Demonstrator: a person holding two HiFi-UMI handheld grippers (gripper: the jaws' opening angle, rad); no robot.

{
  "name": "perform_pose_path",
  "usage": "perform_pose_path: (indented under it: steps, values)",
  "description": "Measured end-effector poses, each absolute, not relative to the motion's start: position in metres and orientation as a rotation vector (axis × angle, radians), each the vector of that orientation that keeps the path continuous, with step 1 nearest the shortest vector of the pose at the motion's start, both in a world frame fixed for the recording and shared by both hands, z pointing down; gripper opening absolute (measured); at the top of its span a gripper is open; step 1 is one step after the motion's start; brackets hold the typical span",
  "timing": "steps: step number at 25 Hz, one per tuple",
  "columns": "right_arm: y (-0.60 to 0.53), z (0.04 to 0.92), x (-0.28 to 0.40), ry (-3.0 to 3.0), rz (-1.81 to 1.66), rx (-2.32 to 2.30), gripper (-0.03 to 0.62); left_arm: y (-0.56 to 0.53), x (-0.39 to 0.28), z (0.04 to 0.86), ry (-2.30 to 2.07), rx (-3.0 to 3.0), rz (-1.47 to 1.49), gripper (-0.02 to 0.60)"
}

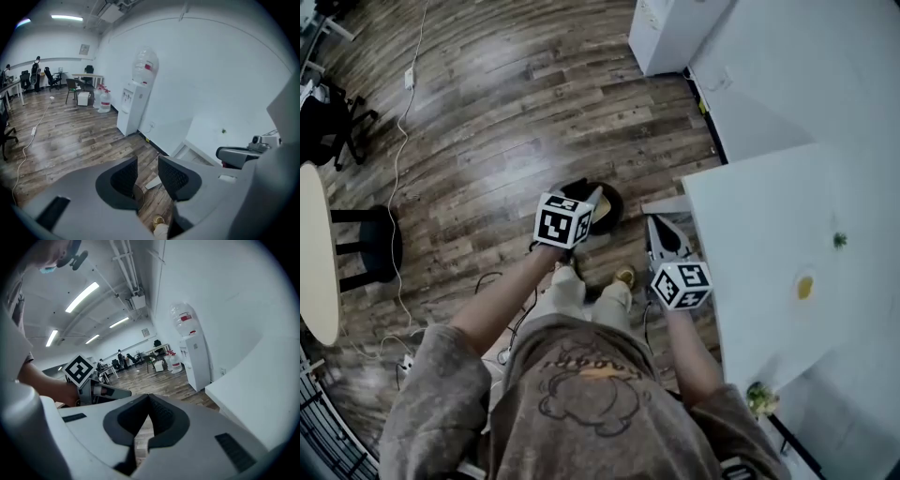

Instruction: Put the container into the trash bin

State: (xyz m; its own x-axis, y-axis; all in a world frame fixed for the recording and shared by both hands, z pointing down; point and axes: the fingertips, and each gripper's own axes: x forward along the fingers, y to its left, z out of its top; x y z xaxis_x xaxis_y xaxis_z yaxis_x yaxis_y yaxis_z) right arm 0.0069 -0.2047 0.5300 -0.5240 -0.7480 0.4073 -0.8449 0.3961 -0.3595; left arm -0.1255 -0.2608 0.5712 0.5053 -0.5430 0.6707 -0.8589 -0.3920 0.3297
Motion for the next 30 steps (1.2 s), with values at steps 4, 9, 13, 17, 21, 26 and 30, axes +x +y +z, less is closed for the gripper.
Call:
perform_pose_path:
  steps: [4, 9, 13, 17, 21, 26, 30]
  values:
    - [-0.198, 0.491, 0.006, -2.526, 0.761, 1.389, 0.002, -0.244, -0.120, 0.513, -1.158, 2.147, 0.534, 0.121]
    - [-0.189, 0.447, 0.004, -2.587, 0.682, 1.335, 0.002, -0.222, -0.112, 0.454, -1.130, 2.226, 0.446, 0.121]
    - [-0.180, 0.414, 0.008, -2.617, 0.619, 1.333, 0.002, -0.206, -0.109, 0.410, -1.107, 2.271, 0.355, 0.121]
    - [-0.163, 0.387, 0.012, -2.631, 0.582, 1.326, 0.002, -0.189, -0.107, 0.374, -1.088, 2.374, 0.329, 0.121]
    - [-0.150, 0.366, 0.017, -2.638, 0.560, 1.329, 0.002, -0.170, -0.108, 0.346, -1.039, 2.474, 0.306, 0.121]
    - [-0.146, 0.349, 0.027, -2.643, 0.523, 1.376, 0.002, -0.154, -0.103, 0.322, -1.034, 2.549, 0.226, 0.121]
    - [-0.140, 0.342, 0.028, -2.664, 0.483, 1.401, 0.002, -0.146, -0.097, 0.319, -1.023, 2.590, 0.178, 0.118]
